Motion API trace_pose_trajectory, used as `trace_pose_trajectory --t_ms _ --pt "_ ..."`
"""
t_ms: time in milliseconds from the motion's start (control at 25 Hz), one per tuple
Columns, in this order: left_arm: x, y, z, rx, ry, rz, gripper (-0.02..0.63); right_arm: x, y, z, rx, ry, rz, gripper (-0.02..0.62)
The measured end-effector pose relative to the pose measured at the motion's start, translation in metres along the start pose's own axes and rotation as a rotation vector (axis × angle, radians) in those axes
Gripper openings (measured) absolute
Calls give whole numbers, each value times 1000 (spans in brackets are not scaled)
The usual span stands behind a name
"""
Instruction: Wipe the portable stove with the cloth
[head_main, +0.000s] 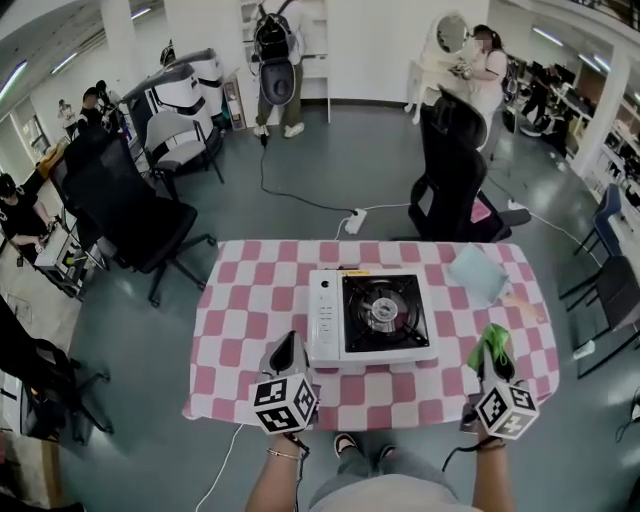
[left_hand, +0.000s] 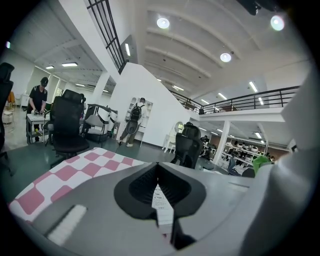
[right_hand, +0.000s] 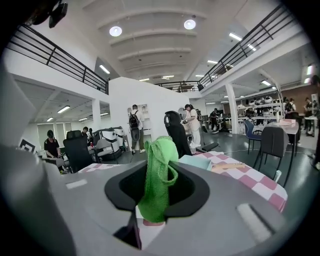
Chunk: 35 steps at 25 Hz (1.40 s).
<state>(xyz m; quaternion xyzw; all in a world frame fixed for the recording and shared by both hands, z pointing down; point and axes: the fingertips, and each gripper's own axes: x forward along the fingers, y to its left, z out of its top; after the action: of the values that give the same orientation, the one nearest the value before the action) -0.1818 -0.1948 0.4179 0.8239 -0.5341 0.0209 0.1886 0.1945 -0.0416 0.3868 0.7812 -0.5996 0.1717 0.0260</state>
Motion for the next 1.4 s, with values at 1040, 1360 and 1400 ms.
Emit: trace_pose_trajectory --t_ms 1040,1360,1400 --pt "34 -30 0 9 27 66 0 72 -25 7 35 38 147 98" --pt "41 -38 -19 17 75 92 0 93 -38 14 18 55 251 98" --pt "42 -37 -20 21 77 101 0 98 -39 14 13 62 270 98"
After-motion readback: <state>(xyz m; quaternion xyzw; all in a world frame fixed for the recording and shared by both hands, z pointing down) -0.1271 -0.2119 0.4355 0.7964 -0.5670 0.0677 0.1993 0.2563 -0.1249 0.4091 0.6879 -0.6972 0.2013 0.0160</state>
